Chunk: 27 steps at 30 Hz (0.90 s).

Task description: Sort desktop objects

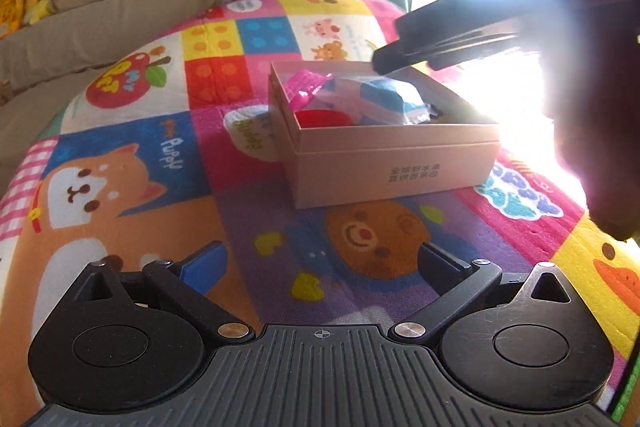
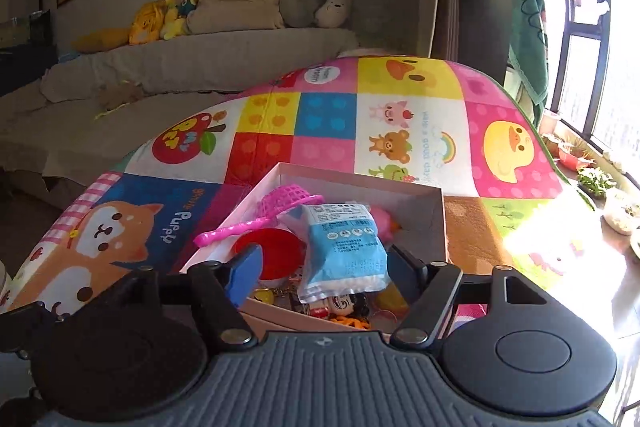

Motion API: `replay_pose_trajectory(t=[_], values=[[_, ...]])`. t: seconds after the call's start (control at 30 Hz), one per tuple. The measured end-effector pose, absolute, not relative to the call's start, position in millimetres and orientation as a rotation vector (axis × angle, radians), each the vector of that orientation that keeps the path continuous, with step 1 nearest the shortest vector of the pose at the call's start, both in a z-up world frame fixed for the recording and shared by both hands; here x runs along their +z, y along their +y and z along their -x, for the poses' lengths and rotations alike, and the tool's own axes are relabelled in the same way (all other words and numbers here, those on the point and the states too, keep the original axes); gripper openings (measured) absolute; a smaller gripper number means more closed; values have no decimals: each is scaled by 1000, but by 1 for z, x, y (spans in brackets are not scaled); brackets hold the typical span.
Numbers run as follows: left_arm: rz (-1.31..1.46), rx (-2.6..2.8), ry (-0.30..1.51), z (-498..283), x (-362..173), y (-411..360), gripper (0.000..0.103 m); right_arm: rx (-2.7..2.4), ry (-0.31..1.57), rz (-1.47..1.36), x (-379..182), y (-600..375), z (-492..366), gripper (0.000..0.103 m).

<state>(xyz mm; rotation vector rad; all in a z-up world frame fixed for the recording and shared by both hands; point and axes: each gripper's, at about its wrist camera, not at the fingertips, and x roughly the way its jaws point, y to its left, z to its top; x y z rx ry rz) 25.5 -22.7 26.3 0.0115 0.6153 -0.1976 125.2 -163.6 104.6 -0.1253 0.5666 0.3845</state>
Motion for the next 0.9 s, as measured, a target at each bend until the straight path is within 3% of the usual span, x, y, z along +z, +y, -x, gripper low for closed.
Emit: replay_pose_trajectory(t=[0.23,0.4,0.47,0.6,0.67,0.7,0.9], values=[[-9,-135,543,-16,47,1,103,446,712,198,82,-106,-218,53],[51,-101,579,-15,38,24,103,337,668,387,66,-106,-211,57],[55,-93,593,-16,34,24,103,307,647,430,62,-116,-200,66],[23,-97,585,-12,33,16,103,282,607,315,77,-157,-165,71],[-6,-86,569,-10,31,11,103,289,561,168,91,-191,-134,99],[-11,-80,570,-11,30,10,103,287,539,119,93,-205,-120,103],[-1,-51,648,-28,16,-8,103,288,669,46,55,-249,-48,103]])
